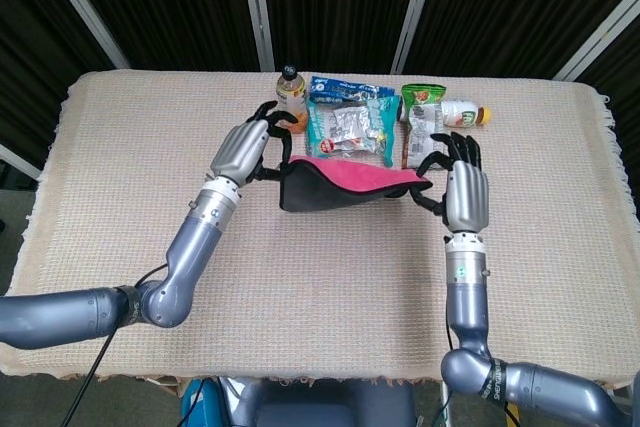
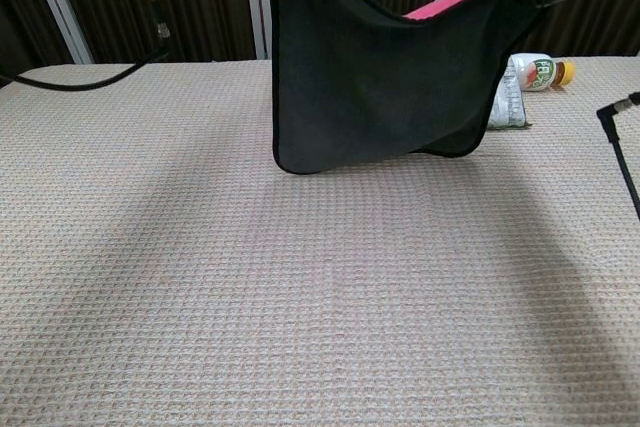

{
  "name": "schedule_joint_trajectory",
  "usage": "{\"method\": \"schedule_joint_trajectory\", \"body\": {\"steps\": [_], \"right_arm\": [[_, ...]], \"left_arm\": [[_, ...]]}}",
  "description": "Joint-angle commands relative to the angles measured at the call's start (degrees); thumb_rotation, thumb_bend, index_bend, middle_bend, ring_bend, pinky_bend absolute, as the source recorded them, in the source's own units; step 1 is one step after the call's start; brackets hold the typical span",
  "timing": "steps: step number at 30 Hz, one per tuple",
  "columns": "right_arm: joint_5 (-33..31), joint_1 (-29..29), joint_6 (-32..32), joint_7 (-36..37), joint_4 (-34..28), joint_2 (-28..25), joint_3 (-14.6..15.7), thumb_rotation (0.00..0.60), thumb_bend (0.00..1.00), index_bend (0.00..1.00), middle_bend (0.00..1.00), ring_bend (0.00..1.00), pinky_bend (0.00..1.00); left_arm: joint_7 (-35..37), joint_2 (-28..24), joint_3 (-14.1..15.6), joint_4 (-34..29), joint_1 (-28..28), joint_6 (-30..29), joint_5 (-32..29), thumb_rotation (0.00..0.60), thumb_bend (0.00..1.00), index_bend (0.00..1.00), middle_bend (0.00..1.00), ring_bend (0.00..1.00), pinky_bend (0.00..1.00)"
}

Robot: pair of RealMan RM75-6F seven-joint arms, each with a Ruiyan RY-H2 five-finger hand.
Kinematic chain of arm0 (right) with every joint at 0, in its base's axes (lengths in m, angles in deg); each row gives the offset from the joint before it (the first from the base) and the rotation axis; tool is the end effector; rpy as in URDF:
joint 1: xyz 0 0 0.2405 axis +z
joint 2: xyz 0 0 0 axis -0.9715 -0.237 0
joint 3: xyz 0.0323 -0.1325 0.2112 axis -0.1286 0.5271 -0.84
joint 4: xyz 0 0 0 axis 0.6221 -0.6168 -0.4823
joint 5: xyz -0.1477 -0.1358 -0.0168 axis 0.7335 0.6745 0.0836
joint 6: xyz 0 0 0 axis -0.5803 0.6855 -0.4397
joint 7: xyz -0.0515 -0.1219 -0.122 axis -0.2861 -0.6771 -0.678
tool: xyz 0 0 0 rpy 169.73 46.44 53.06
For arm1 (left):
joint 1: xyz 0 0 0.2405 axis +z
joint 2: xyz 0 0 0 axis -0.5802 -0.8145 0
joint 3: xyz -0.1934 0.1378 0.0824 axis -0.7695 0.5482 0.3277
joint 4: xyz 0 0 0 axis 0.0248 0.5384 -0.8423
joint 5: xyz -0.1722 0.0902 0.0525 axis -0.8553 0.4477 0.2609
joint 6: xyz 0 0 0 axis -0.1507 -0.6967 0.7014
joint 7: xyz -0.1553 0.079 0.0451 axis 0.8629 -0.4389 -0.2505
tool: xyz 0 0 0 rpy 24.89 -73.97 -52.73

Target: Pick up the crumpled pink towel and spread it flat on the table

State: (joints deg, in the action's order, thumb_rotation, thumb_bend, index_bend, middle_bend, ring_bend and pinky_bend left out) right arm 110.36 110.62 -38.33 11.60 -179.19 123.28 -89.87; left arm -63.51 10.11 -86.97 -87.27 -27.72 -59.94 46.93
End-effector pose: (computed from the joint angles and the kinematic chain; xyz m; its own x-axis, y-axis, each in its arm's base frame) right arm -0.1208 -0.3733 0.0907 -0.1452 0.1506 0.9779 -0.9890 -0.0516 -0.1389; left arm 0.0050 0.4341 0.0532 -0.0665 0.2638 0.9623 0.9609 -0.2430 0.1330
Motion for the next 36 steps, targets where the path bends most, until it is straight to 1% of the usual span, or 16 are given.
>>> {"method": "schedule_joint_trajectory", "body": {"steps": [1, 8, 14, 19, 27, 36], "right_arm": [[2.23, -2.49, -1.32, 1.16, -1.93, -0.36, 3.45, 0.6, 0.88, 0.81, 0.25, 0.12, 0.03], [3.78, -5.88, -1.92, 2.02, -2.0, 1.28, 9.63, 0.6, 0.88, 0.81, 0.25, 0.12, 0.03], [7.06, -8.84, -3.14, 3.46, -1.23, 2.66, 14.25, 0.6, 0.88, 0.81, 0.25, 0.12, 0.03], [9.58, -10.54, -4.12, 3.79, -1.18, 2.91, 16.26, 0.6, 0.88, 0.81, 0.25, 0.12, 0.03], [13.24, -13.44, -6.4, 3.35, -2.89, 2.24, 18.5, 0.6, 0.88, 0.81, 0.25, 0.12, 0.03], [17.08, -16.96, -8.3, 2.9, -4.12, 1.99, 21.93, 0.6, 0.88, 0.81, 0.25, 0.12, 0.03]], "left_arm": [[1.17, -0.5, 2.43, -3.4, 2.83, -1.15, 2.79, 0.6, 0.4, 0.7, 0.22, 0.04, 0.16], [0.78, 0.47, 8.44, -7.93, 7.51, -3.38, 7.26, 0.6, 0.4, 0.7, 0.22, 0.04, 0.16], [0.71, 1.42, 12.13, -11.16, 11.11, -5.6, 11.6, 0.6, 0.4, 0.7, 0.22, 0.04, 0.16], [0.6, 1.7, 13.73, -12.94, 13.15, -6.7, 14.68, 0.6, 0.4, 0.7, 0.22, 0.04, 0.16], [1.42, 1.51, 14.69, -15.54, 15.95, -7.57, 18.26, 0.6, 0.4, 0.7, 0.22, 0.04, 0.16], [2.09, -0.05, 16.51, -18.4, 19.36, -8.35, 22.28, 0.6, 0.4, 0.7, 0.22, 0.04, 0.16]]}}
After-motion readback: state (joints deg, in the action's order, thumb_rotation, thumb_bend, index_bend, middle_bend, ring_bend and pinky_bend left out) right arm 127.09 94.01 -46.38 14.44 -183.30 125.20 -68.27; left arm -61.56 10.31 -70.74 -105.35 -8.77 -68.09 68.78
